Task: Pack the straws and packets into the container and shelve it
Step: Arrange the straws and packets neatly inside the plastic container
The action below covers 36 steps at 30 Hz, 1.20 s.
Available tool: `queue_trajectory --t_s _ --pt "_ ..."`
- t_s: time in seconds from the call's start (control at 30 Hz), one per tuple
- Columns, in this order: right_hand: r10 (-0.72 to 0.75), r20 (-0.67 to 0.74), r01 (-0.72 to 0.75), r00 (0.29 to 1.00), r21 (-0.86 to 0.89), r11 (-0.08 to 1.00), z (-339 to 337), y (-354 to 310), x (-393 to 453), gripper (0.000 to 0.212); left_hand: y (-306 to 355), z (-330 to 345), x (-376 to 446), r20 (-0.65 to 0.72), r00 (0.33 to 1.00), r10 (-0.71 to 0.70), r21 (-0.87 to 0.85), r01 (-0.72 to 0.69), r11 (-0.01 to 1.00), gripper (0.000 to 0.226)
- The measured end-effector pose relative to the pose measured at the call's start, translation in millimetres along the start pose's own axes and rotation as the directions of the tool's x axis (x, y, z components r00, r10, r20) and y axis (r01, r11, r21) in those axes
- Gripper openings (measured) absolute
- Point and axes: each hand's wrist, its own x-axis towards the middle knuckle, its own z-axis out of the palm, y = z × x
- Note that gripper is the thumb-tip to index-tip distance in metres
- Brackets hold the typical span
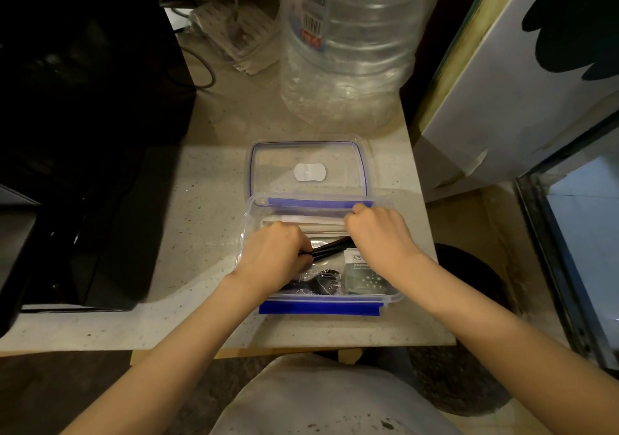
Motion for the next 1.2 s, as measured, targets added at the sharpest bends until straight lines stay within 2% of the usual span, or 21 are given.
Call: queue_trajectory --t_s 0.23,0.47,0.63,0.73,0.9,1.2 --pt "-0.052 -0.011 0.051 0.999 -0.076 0.996 5.2 -1.4 5.4 0.023 -3.0 4.4 3.5 0.003 1.000 -0.002 -0.012 0.002 1.000 0.014" --pt "-0.134 -0.055 0.133 0.990 -0.016 0.991 7.6 -2.5 6.7 0.025 -3.8 6.4 4.0 -0.010 1.000 0.018 0.000 -0.018 1.000 0.014" --pt "-0.074 -0.070 0.077 0.995 0.040 0.996 4.9 -2.2 4.5 0.026 0.5 2.1 1.7 -0.056 0.998 0.028 0.010 -0.027 1.000 0.023" --pt "0.033 -0.088 -0.024 0.996 0.105 0.994 2.8 -1.4 -0.8 0.029 0.9 -0.8 3.5 -0.116 0.993 -0.004 0.008 0.005 1.000 0.022" --pt "0.189 -0.010 -0.183 0.982 0.209 0.961 2.6 -6.8 -3.2 0.026 -0.7 -4.4 10.7 -0.124 0.992 -0.041 0.090 0.052 0.995 0.020" --pt "0.197 -0.044 -0.176 0.979 0.300 0.938 9.9 -9.9 -2.7 0.030 -3.0 -0.9 7.8 -0.146 0.989 -0.015 0.108 0.032 0.994 0.020"
